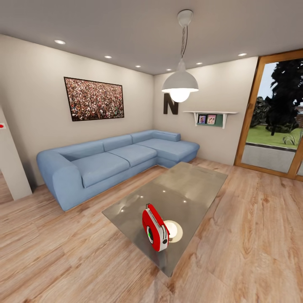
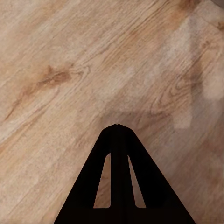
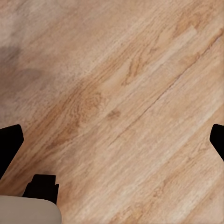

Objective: Turn on the radio receiver that's on the table in the living room.

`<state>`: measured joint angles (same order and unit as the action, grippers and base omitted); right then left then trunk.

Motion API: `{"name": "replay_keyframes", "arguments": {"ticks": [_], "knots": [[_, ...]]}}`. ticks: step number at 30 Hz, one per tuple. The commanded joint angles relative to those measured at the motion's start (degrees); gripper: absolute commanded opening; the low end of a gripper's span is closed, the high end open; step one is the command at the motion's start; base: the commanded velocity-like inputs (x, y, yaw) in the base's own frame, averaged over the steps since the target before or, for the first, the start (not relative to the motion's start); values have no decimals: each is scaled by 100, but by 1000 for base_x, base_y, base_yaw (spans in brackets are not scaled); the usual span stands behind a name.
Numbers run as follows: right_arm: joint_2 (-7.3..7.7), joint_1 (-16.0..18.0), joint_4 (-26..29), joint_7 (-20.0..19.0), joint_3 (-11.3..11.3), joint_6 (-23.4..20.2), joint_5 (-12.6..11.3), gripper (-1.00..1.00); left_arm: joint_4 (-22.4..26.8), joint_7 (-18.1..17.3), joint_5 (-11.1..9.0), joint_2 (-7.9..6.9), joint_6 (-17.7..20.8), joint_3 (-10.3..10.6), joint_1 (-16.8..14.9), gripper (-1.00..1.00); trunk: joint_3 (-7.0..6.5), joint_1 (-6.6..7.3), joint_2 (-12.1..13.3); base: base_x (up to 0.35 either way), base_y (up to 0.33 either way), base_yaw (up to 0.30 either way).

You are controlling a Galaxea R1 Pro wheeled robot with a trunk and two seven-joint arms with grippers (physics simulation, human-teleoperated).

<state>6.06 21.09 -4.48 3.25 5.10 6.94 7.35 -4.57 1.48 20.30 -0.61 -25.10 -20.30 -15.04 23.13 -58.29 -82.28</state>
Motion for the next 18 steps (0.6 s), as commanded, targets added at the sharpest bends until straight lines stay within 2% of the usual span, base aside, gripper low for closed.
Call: {"name": "replay_keyframes", "arguments": {"ticks": [1,13,18], "knots": [[0,0,0,0,0,0,0,100,0,0,0,0,2,0,0,-100,0,0,0,0,0,0],[0,0,0,-2,0,0,3,100,0,-2,0,3,5,0,1,-100,0,0,0,0,0,0],[0,0,0,0,0,0,0,100,0,1,0,76,5,-1,1,-100,0,0,0,0,0,0]]}}
